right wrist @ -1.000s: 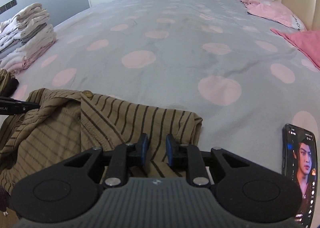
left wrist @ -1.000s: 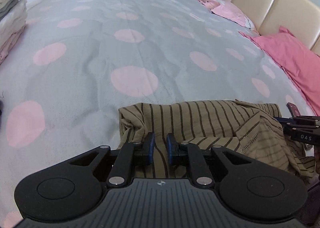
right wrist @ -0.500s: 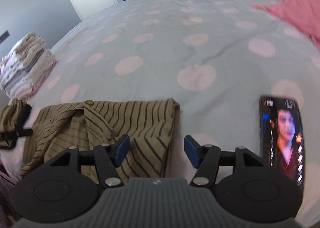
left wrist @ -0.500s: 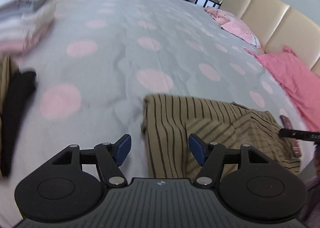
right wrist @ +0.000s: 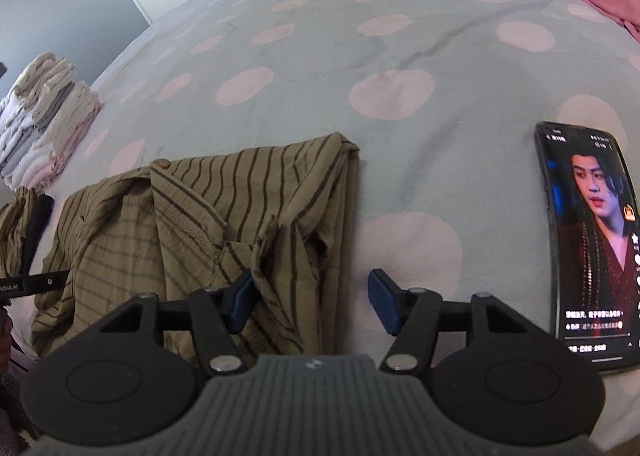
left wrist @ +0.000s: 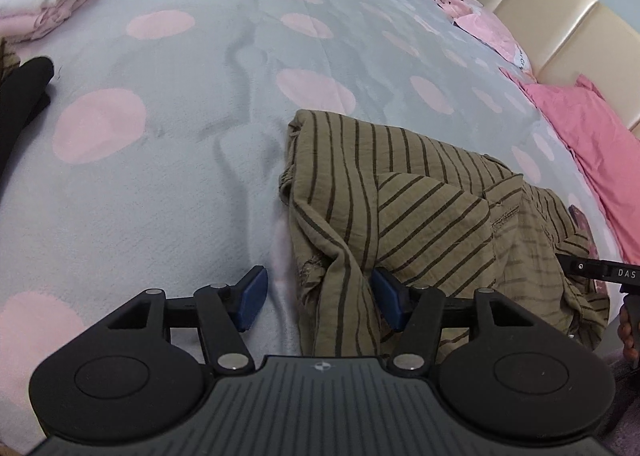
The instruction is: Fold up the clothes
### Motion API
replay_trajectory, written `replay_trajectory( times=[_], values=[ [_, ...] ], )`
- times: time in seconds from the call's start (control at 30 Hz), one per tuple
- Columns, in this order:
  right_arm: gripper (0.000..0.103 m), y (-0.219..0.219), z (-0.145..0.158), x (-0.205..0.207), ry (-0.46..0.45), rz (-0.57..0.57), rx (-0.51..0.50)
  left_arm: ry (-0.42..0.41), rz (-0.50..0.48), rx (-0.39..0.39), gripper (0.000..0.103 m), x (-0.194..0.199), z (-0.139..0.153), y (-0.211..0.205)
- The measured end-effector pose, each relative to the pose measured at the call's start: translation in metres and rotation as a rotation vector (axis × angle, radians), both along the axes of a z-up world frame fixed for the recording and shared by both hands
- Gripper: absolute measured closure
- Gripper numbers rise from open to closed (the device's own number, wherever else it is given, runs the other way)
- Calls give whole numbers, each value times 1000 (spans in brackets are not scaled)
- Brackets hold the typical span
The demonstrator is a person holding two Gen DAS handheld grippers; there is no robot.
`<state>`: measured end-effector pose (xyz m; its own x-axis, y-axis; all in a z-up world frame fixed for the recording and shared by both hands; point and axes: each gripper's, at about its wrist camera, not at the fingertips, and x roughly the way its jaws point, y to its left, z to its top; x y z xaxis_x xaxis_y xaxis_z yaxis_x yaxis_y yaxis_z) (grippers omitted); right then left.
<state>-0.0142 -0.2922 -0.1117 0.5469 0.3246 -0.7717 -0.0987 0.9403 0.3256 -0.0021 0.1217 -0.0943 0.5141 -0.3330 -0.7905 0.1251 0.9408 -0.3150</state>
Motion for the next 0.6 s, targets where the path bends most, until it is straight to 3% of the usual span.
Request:
replay_trajectory(
  times=[0.13,0.23,0.4,0.47,0.6],
  values=[
    [41,18,0,-2,-36,40,-40,-58,-33,79,48,-7,3,-19],
    [54,27,1,-5,-55,62,-60,-105,-74,135,58,-14,6,-32],
    [84,29,2,-7,-62,60,-14,-126,-94,108,79,-19,10,-35],
    [88,31,3,-9,-68,52,-6,-131,-75,89,88,-19,13,-32],
    [93,28,11,-13,-92,22,31,-135,-47,32,93,-19,21,-24]
  ],
)
